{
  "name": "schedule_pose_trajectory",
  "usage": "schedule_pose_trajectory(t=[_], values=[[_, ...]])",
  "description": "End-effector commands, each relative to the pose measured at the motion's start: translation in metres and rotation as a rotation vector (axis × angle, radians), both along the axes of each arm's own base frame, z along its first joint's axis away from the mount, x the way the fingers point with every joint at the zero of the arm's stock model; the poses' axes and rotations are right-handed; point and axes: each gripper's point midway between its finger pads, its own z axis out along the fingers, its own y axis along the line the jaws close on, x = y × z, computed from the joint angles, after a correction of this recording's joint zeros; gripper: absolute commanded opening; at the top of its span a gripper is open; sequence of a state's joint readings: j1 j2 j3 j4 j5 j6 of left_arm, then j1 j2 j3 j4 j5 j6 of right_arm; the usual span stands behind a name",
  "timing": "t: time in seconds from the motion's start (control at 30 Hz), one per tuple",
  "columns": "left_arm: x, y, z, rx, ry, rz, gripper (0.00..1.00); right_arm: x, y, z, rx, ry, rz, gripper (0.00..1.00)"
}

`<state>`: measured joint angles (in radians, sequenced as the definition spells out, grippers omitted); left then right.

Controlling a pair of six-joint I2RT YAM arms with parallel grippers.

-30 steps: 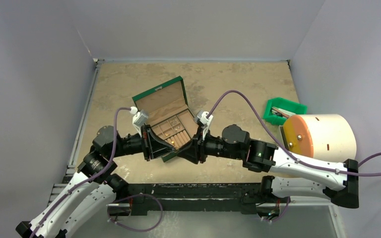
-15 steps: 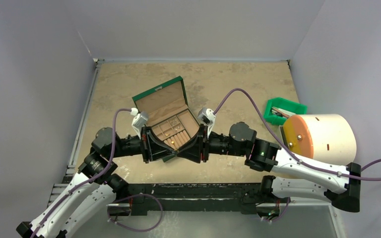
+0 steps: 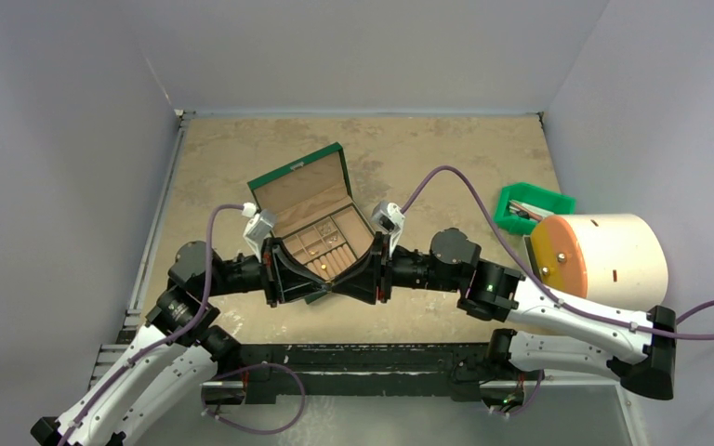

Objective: Organize the mixed jewelry

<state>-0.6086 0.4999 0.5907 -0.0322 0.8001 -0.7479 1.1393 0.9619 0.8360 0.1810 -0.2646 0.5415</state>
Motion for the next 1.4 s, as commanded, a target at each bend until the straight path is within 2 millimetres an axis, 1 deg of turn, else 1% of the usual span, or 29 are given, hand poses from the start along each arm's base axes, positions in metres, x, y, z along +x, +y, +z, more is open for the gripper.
schedule_pose_trajectory(t=[0.0,0.57,0.87,0.9,0.97,1.0,1.23,1.27,1.3,1.37], values=[[-0.0043,0.0008,0.0147,-0.050,-0.057,-0.019,0.00,-0.0011,0.0006,0.0135,0.059,-0.012,0.015,0.30],[-0.0058,0.0007,0.0157,-0.059,-0.057,-0.028,0.00,-0.0071,0.0066,0.0214,0.098,-0.016,0.075,0.27],[-0.0061,0.0005,0.0153,-0.059,-0.055,-0.030,0.00,-0.0088,0.0060,0.0199,0.103,-0.013,0.086,0.18],[-0.0062,0.0005,0.0152,-0.058,-0.055,-0.032,0.00,-0.0092,0.0063,0.0201,0.104,-0.011,0.089,0.15],[-0.0062,0.0004,0.0150,-0.058,-0.054,-0.032,0.00,-0.0094,0.0062,0.0199,0.106,-0.009,0.091,0.01],[-0.0061,0.0005,0.0151,-0.058,-0.054,-0.031,0.00,-0.0093,0.0062,0.0196,0.107,-0.009,0.091,0.00],[-0.0037,0.0011,0.0152,-0.054,-0.052,-0.014,0.00,-0.0091,0.0049,0.0190,0.114,-0.008,0.088,0.00],[-0.0034,0.0014,0.0152,-0.051,-0.053,-0.010,0.01,-0.0090,0.0047,0.0188,0.113,-0.007,0.087,0.00],[-0.0020,0.0017,0.0139,-0.044,-0.054,0.000,0.07,-0.0088,0.0046,0.0187,0.113,-0.006,0.085,0.00],[0.0008,0.0024,0.0138,-0.036,-0.055,0.018,0.23,-0.0073,0.0036,0.0188,0.111,-0.005,0.074,0.00]])
